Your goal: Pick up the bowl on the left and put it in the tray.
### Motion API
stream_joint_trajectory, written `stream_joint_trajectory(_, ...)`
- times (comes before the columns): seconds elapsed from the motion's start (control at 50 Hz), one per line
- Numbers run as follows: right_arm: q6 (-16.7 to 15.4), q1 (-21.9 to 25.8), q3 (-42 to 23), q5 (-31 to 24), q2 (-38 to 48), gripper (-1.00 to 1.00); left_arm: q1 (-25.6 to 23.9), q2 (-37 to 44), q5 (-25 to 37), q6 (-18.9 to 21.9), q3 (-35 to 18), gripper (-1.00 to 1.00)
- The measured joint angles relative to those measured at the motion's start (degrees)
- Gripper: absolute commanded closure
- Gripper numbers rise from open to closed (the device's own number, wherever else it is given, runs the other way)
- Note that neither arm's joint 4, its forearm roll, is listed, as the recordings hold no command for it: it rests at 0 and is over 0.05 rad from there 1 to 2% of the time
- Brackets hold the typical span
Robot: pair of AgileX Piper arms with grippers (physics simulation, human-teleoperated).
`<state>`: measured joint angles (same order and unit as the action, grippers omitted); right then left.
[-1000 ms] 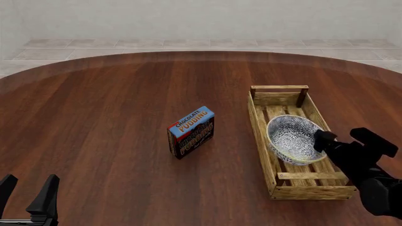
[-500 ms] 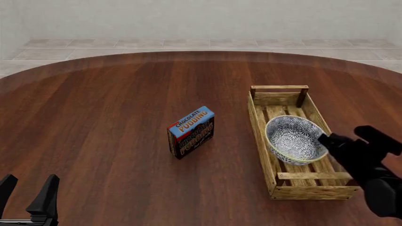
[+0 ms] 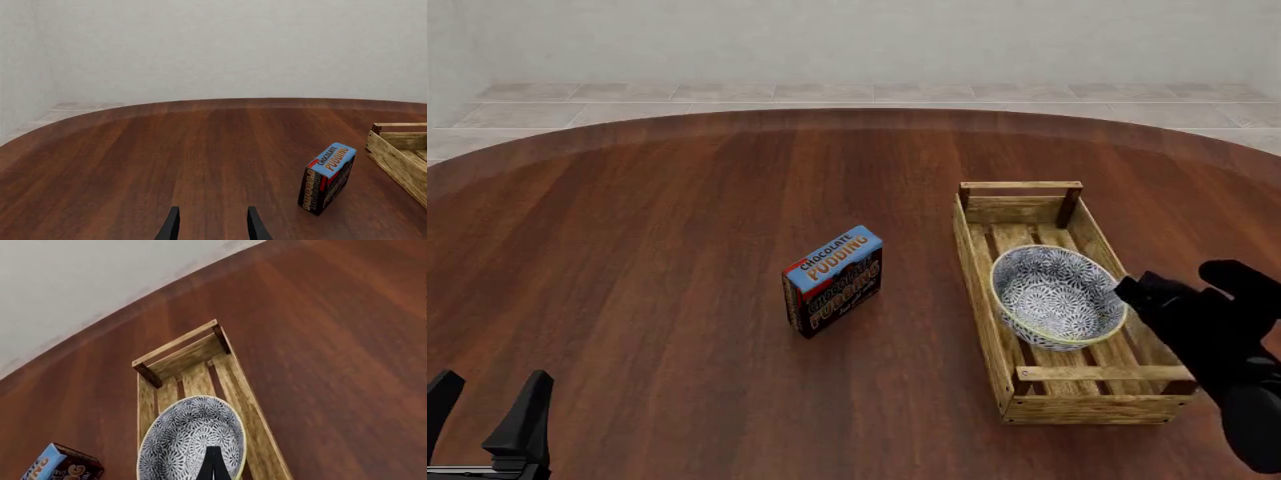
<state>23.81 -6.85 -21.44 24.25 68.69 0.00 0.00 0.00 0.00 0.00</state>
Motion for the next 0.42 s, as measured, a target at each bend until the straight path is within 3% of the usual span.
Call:
stream_joint_trajectory(0.12, -0.56, -0.17, 0.14, -1.04, -2.12, 1.0, 0.0, 0.0, 0.0, 0.0, 0.0, -1.0)
stream_joint_trajectory(0.14, -0.69, -0.24, 0.17, -1.25, -2.58, -1.0, 0.0, 0.0, 0.0, 0.0, 0.0, -1.0)
stream_joint_trajectory(0.42, -2.89, -1.32, 0.07, -5.73, -11.17, -1.0, 0.0, 0.0, 0.0, 0.0, 0.0, -1.0)
